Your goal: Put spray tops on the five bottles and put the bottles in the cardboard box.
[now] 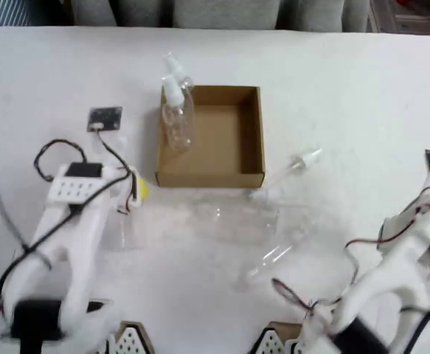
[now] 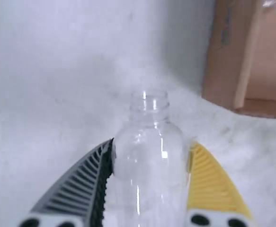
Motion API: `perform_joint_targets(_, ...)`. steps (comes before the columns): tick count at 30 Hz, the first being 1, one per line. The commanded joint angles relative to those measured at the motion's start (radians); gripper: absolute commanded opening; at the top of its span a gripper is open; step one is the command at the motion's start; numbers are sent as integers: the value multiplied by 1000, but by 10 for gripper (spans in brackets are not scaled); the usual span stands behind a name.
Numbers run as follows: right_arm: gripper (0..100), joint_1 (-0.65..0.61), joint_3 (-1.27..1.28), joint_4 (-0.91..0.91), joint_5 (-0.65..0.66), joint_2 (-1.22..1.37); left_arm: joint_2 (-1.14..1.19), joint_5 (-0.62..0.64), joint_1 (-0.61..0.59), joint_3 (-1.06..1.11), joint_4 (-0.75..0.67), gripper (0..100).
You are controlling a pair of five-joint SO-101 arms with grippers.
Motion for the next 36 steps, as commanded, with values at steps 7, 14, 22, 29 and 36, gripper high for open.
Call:
perform_joint_targets(7, 20, -114, 138, -137, 2, -449, -780, -9, 122, 112, 43, 24)
perform_joint_targets(14, 17, -203, 133, -351, -226, -622, -1055, -9, 374, 106, 18, 24)
perform_joint_targets(22, 20, -323, 135, -687, -577, -816, -1113, -12, 638, 241, -150, 22)
perform_joint_targets(29, 17, -565, 135, -785, -594, -1073, -1115, -137, 694, 459, -302, 22)
perform_joint_targets(36, 17, -759, 143, -987, -597, -1155, -1115, -137, 704, 488, -302, 21)
